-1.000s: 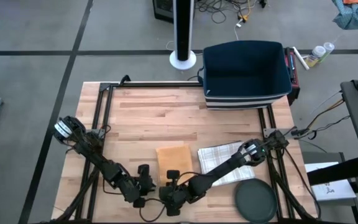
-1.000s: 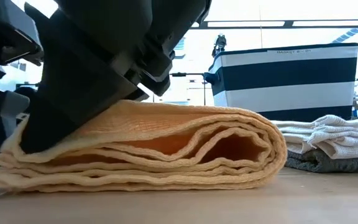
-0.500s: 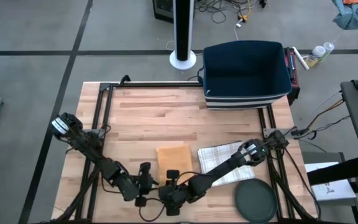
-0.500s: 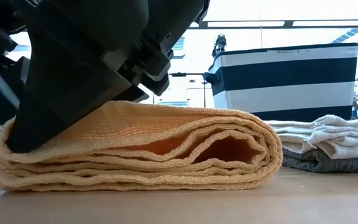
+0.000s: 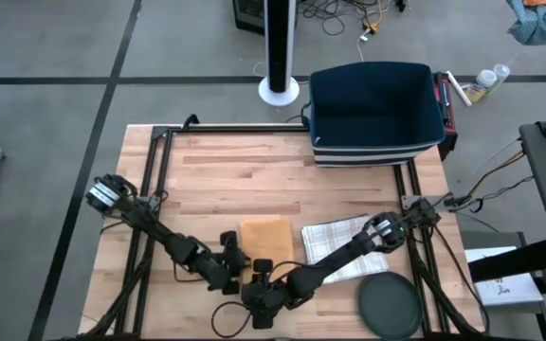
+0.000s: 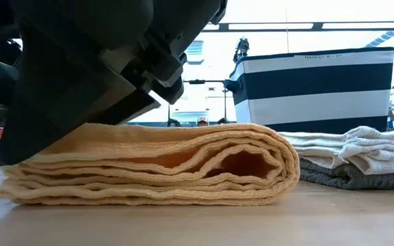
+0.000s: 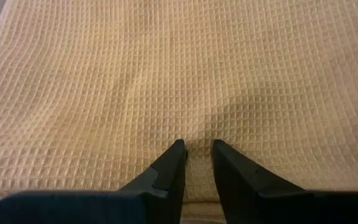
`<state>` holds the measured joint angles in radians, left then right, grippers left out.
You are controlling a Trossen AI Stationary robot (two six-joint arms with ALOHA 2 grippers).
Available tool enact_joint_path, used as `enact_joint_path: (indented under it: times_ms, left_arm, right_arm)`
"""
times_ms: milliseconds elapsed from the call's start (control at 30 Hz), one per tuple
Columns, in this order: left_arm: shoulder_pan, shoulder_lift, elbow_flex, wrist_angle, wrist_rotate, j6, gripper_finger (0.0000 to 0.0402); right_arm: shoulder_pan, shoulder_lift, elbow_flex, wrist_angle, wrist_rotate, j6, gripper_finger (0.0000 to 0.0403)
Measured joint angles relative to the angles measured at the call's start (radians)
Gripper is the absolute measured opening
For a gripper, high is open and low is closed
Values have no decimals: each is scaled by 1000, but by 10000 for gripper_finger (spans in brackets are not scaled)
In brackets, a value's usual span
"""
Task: Fold kitchen towel into neat rectangle
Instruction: Fold the orange towel
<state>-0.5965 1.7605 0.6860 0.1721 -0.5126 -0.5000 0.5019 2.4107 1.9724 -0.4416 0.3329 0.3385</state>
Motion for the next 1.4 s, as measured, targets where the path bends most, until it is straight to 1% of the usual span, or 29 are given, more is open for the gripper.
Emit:
enact_joint_path:
  times_ms: [133,233,367,467,533,667,767,867,1033,1133,1200,1400]
  left_arm:
    - [0,-10,-4,-10,3,-4,75]
    - [0,-13,-5,-15,4,-5,75]
    - [0,-41,-7,-28,-1,21,75]
    - [-2,-109,-8,-52,-22,60,75]
    - [-6,-173,-8,-104,-26,63,75]
    - [-54,-295,-8,-249,-29,-3,75]
    - [-111,-330,-18,-251,-42,-59,75]
    - [-150,-293,-29,-167,-67,-96,75]
    - [-162,-122,-27,0,-70,-120,75]
    - [-158,-40,7,-24,-37,-118,75]
    - [-158,-13,27,-62,-25,-129,75]
    - [-163,-16,38,-100,-19,-155,75]
  right_arm:
    - [17,-20,34,-33,-1,-54,182]
    - [21,-62,47,-62,13,-93,186]
    - [6,-97,47,-107,57,-114,182]
    - [-18,-97,35,-139,60,-113,176]
    - [-36,-96,16,-140,53,-110,172]
    - [-70,-96,-22,-135,51,-104,167]
    - [-99,-95,-51,-73,49,-114,164]
    - [-134,-92,-91,-21,34,-116,163]
    - [-181,-73,-133,42,-51,-125,164]
    - [-195,-72,-154,62,-55,-145,161]
    - [-203,-72,-158,64,-55,-159,159]
    - [-234,-72,-155,78,-50,-183,160]
